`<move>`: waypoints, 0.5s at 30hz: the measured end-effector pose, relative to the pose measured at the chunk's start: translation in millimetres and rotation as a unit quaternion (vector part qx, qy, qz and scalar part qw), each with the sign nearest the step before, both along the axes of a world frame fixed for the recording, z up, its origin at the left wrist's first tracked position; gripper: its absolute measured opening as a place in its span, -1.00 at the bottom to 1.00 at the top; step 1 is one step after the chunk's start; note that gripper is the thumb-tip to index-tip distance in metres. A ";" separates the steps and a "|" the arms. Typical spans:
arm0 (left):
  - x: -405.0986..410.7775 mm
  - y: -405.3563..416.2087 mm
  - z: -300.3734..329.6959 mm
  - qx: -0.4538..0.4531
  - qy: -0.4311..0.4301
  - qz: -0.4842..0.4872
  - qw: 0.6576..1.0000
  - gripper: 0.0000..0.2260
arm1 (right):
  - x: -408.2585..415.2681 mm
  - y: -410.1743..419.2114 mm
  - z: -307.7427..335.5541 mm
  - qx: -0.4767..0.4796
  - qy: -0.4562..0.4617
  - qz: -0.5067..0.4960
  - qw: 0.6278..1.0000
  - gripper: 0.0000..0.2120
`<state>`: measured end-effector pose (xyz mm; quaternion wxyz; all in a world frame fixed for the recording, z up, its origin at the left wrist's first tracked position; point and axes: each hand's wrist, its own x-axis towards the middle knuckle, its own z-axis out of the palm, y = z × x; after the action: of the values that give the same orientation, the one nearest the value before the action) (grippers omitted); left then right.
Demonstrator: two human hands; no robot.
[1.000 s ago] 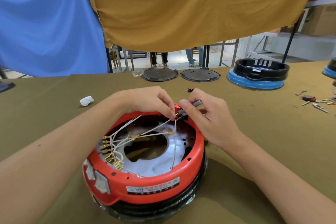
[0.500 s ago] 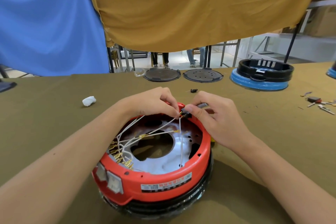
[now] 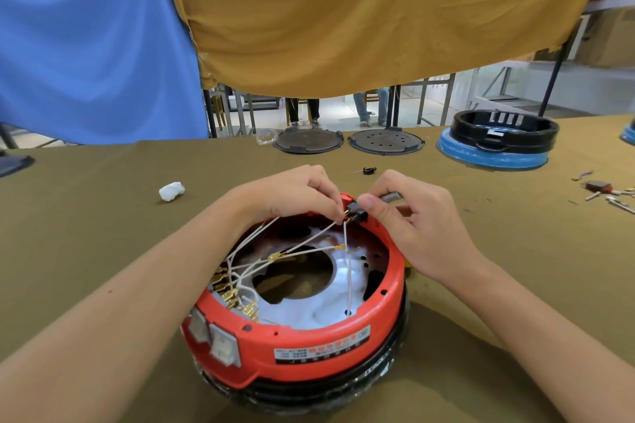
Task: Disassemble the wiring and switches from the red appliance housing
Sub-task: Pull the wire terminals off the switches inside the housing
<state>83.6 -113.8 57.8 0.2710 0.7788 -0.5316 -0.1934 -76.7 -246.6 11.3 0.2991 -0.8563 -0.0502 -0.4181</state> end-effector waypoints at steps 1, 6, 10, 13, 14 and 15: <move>-0.1 0.2 0.1 0.000 -0.001 -0.001 1.000 -0.94 | -0.2 -0.1 0.3 -0.007 0.000 0.000 1.000 -0.78; 2.0 -0.1 -0.8 0.007 -0.005 0.003 1.000 -0.94 | -1.9 0.1 1.6 -0.027 -0.006 -0.003 1.000 -0.79; 0.1 0.7 -0.3 0.000 -0.004 -0.005 1.000 -0.88 | -3.0 1.0 2.4 -0.027 -0.001 -0.002 1.000 -0.81; -0.7 0.5 -0.7 0.003 0.004 0.010 1.000 -0.90 | -3.6 0.6 2.8 -0.038 0.008 0.001 0.999 -0.83; -0.2 0.1 -1.3 0.002 0.006 0.014 1.000 -0.92 | -3.7 0.3 2.7 -0.040 0.011 0.001 0.999 -0.84; 0.4 -0.5 -1.7 0.001 0.006 0.014 1.000 -0.93 | -3.5 0.2 2.3 -0.039 0.011 0.001 0.999 -0.85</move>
<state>84.0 -114.3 56.1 0.2762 0.7851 -0.5190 -0.1949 -80.2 -246.3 13.5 0.2663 -0.8719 -0.0644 -0.4059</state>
